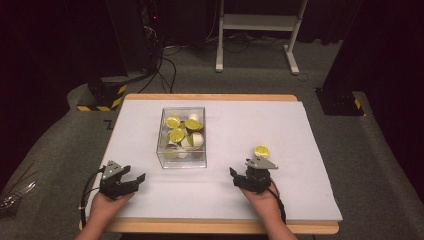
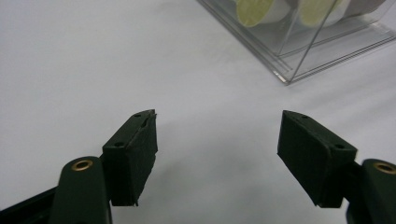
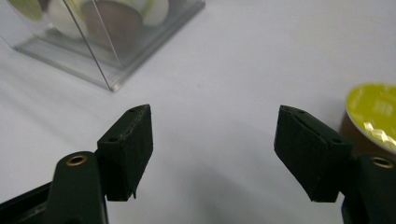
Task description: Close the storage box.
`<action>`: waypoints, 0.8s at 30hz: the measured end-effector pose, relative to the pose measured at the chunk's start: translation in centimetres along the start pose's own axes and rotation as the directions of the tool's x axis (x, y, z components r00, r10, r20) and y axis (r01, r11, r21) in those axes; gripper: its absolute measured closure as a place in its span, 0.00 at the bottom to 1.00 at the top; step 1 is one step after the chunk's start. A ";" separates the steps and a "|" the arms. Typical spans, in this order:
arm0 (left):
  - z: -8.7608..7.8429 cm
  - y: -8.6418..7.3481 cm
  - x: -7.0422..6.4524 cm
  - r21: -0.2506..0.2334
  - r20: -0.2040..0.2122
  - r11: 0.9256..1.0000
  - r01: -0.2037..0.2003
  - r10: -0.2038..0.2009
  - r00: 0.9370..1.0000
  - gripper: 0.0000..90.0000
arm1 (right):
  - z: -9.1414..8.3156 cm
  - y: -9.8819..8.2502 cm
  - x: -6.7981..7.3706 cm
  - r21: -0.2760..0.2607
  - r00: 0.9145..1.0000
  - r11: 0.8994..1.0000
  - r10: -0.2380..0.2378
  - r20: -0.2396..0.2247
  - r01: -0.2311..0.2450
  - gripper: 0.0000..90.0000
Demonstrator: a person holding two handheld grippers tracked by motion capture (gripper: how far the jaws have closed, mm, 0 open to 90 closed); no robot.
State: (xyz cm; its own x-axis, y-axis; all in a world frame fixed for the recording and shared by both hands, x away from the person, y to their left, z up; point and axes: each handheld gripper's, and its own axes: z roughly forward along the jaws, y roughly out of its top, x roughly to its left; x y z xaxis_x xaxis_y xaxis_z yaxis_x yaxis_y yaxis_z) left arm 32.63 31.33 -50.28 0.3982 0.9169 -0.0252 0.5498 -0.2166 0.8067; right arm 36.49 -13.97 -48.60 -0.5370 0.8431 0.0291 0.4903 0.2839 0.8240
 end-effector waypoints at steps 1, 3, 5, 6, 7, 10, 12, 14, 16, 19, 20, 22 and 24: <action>0.1 0.0 -0.1 0.016 -0.006 1.000 -0.006 0.006 1.000 0.32 | -0.1 -0.4 -0.2 0.012 1.000 1.000 0.000 0.007 0.000 0.32; 0.6 0.0 -0.6 0.058 -0.021 0.997 -0.047 0.049 0.999 0.32 | -0.3 -1.5 -0.7 0.046 1.000 0.999 -0.001 0.019 0.000 0.33; 0.8 0.1 -0.7 0.085 -0.020 0.995 -0.054 0.056 0.998 0.31 | -0.3 -1.7 -0.8 0.057 1.000 0.998 -0.010 0.028 0.009 0.33; 0.9 0.1 -0.6 0.098 -0.010 0.995 -0.033 0.034 0.999 0.31 | -0.3 -2.0 -0.9 0.079 0.999 0.997 -0.018 0.033 0.015 0.34; 0.9 0.1 -0.6 0.098 -0.010 0.995 -0.033 0.034 0.999 0.31 | -0.3 -2.0 -0.9 0.079 0.999 0.997 -0.018 0.033 0.015 0.34; 0.9 0.0 -0.6 0.096 -0.010 0.995 -0.033 0.034 0.999 0.31 | -0.2 -2.1 -0.8 0.109 1.000 0.994 -0.021 0.024 0.018 0.35; 0.9 0.0 -0.7 0.096 -0.013 0.995 -0.032 0.034 0.999 0.31 | 0.3 -2.0 -0.5 0.156 0.998 0.986 -0.055 0.024 0.051 0.37; 0.9 0.0 -0.6 0.096 -0.011 0.995 -0.033 0.034 0.999 0.31 | 0.2 -2.0 -0.4 0.154 0.998 0.987 -0.055 0.019 0.052 0.38; 0.9 0.0 -0.6 0.094 -0.012 0.995 -0.033 0.035 0.999 0.31 | 0.3 -2.0 -0.6 0.152 0.999 0.987 -0.053 0.013 0.050 0.38; 0.9 0.0 -0.6 0.094 -0.012 0.995 -0.033 0.035 0.999 0.31 | 0.3 -2.0 -0.5 0.153 0.998 0.987 -0.056 0.015 0.053 0.38; 0.9 0.0 -0.6 0.093 -0.012 0.995 -0.035 0.036 0.999 0.31 | 0.3 -2.0 -0.5 0.152 0.998 0.987 -0.056 0.015 0.054 0.38; 0.9 0.0 -0.6 0.094 -0.011 0.995 -0.034 0.036 0.999 0.31 | 0.3 -2.0 -0.5 0.152 0.998 0.987 -0.056 0.015 0.053 0.38; 0.9 0.0 -0.6 0.093 -0.009 0.995 -0.036 0.037 0.999 0.31 | 0.3 -2.0 -0.5 0.152 0.998 0.987 -0.057 0.015 0.054 0.38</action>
State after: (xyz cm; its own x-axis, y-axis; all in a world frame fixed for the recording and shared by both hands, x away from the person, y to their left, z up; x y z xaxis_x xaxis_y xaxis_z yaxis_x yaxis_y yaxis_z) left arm 33.08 30.48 -50.82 0.4118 0.9112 0.0101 0.6012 -0.2800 0.7485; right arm 35.96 -14.88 -50.43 -0.5534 0.8325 -0.0262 0.5593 0.3947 0.7290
